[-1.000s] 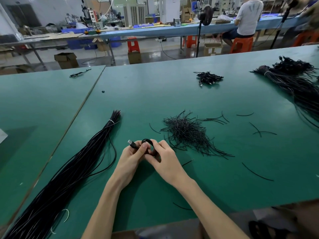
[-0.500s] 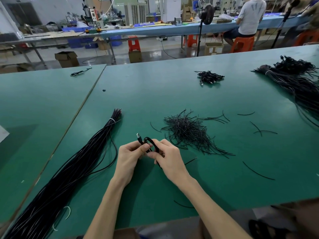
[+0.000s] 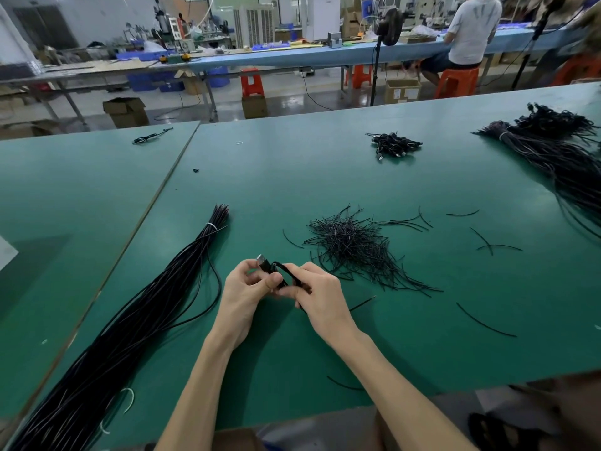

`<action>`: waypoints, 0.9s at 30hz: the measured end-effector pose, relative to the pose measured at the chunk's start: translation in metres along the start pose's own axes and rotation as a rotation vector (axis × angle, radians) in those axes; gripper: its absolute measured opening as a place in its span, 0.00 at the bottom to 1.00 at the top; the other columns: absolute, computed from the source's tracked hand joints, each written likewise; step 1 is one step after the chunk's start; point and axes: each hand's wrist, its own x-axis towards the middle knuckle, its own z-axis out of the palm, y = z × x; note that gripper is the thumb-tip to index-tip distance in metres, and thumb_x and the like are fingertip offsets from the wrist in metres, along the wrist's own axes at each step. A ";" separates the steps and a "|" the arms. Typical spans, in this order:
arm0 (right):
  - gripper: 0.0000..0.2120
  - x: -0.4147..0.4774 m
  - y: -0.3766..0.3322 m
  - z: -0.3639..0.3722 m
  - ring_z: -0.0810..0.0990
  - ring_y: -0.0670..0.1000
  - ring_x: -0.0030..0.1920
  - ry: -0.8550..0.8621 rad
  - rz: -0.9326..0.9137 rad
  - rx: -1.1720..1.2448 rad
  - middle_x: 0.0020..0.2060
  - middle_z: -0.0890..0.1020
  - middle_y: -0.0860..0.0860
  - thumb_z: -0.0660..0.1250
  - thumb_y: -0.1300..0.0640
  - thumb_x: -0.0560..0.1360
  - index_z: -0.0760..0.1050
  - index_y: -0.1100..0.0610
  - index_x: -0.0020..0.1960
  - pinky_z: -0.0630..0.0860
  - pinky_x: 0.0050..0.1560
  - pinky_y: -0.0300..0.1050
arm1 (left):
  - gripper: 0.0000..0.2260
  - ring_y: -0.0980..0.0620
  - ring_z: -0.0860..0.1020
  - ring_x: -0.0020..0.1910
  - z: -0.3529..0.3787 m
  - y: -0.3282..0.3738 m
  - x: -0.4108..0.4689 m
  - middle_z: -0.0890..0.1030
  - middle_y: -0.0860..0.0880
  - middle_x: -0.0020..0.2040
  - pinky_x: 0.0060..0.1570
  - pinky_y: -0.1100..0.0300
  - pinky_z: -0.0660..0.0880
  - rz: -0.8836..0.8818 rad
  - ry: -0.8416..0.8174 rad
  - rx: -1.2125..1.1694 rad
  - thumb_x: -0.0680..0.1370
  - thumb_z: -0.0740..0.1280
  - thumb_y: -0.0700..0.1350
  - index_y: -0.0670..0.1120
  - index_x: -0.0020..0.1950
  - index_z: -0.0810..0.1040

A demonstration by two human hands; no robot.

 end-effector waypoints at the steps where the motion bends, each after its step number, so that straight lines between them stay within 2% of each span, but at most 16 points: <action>1: 0.21 0.000 0.000 -0.001 0.72 0.44 0.33 0.009 0.000 -0.013 0.38 0.73 0.41 0.76 0.59 0.75 0.80 0.53 0.68 0.76 0.42 0.42 | 0.20 0.47 0.82 0.41 0.001 0.000 0.000 0.82 0.45 0.40 0.50 0.52 0.80 -0.008 0.001 0.002 0.73 0.76 0.43 0.40 0.63 0.78; 3: 0.23 0.001 -0.001 -0.001 0.71 0.45 0.35 0.016 0.002 -0.042 0.38 0.72 0.43 0.75 0.58 0.76 0.78 0.55 0.70 0.77 0.46 0.49 | 0.19 0.48 0.82 0.46 0.000 0.001 -0.001 0.84 0.46 0.46 0.51 0.56 0.80 -0.005 -0.043 0.033 0.75 0.74 0.44 0.45 0.67 0.80; 5: 0.23 0.001 -0.002 -0.001 0.72 0.46 0.37 0.005 0.002 -0.068 0.39 0.72 0.44 0.74 0.57 0.77 0.77 0.57 0.71 0.76 0.48 0.51 | 0.14 0.47 0.83 0.51 -0.001 0.002 -0.002 0.85 0.43 0.54 0.53 0.56 0.80 0.021 -0.097 0.078 0.78 0.72 0.44 0.45 0.64 0.83; 7: 0.23 0.000 -0.003 -0.001 0.73 0.47 0.40 -0.004 -0.007 -0.095 0.40 0.73 0.45 0.73 0.58 0.78 0.76 0.58 0.72 0.76 0.49 0.50 | 0.10 0.46 0.83 0.53 0.000 0.003 -0.004 0.85 0.41 0.56 0.53 0.57 0.80 0.046 -0.096 0.084 0.79 0.71 0.42 0.44 0.60 0.84; 11: 0.18 -0.003 -0.007 0.002 0.72 0.47 0.41 -0.016 -0.027 -0.205 0.42 0.72 0.48 0.69 0.56 0.81 0.77 0.56 0.71 0.74 0.46 0.44 | 0.05 0.47 0.83 0.51 0.002 0.001 -0.004 0.86 0.43 0.51 0.50 0.59 0.80 0.090 -0.025 0.105 0.80 0.70 0.38 0.45 0.53 0.85; 14: 0.15 -0.006 -0.009 0.006 0.73 0.47 0.41 -0.067 -0.053 -0.349 0.44 0.71 0.48 0.64 0.55 0.84 0.75 0.53 0.70 0.75 0.44 0.46 | 0.05 0.46 0.84 0.48 0.002 -0.002 -0.002 0.86 0.42 0.47 0.49 0.60 0.80 0.082 0.019 0.121 0.80 0.70 0.37 0.44 0.50 0.85; 18: 0.18 -0.008 -0.010 0.007 0.80 0.47 0.51 -0.118 -0.051 -0.386 0.52 0.76 0.51 0.62 0.62 0.85 0.71 0.58 0.74 0.77 0.51 0.42 | 0.05 0.46 0.85 0.46 0.003 -0.003 -0.002 0.86 0.41 0.47 0.49 0.59 0.81 0.079 0.045 0.157 0.81 0.69 0.35 0.41 0.50 0.84; 21: 0.14 -0.007 -0.012 0.005 0.77 0.49 0.47 -0.091 -0.042 -0.367 0.49 0.76 0.50 0.61 0.59 0.85 0.75 0.57 0.70 0.76 0.49 0.42 | 0.05 0.46 0.85 0.46 0.005 -0.002 -0.003 0.86 0.42 0.46 0.48 0.60 0.80 0.096 0.053 0.197 0.81 0.68 0.34 0.40 0.51 0.83; 24: 0.12 -0.007 -0.013 0.003 0.76 0.50 0.45 -0.065 -0.047 -0.386 0.48 0.76 0.51 0.60 0.58 0.86 0.78 0.59 0.65 0.75 0.48 0.47 | 0.04 0.49 0.83 0.42 0.006 -0.002 -0.003 0.85 0.43 0.43 0.46 0.61 0.80 0.109 0.042 0.229 0.81 0.69 0.35 0.41 0.51 0.83; 25: 0.12 -0.007 -0.013 0.003 0.76 0.51 0.44 -0.058 -0.054 -0.388 0.48 0.76 0.51 0.60 0.59 0.86 0.78 0.60 0.64 0.75 0.47 0.46 | 0.04 0.49 0.82 0.41 0.007 -0.002 -0.003 0.85 0.43 0.43 0.45 0.61 0.79 0.108 0.043 0.242 0.80 0.70 0.36 0.42 0.51 0.84; 27: 0.11 -0.007 -0.013 0.001 0.73 0.48 0.43 -0.041 -0.054 -0.378 0.46 0.74 0.51 0.61 0.62 0.85 0.79 0.59 0.63 0.71 0.45 0.39 | 0.03 0.49 0.82 0.39 0.007 -0.002 -0.002 0.85 0.42 0.42 0.42 0.60 0.80 0.096 0.026 0.272 0.80 0.71 0.39 0.43 0.51 0.84</action>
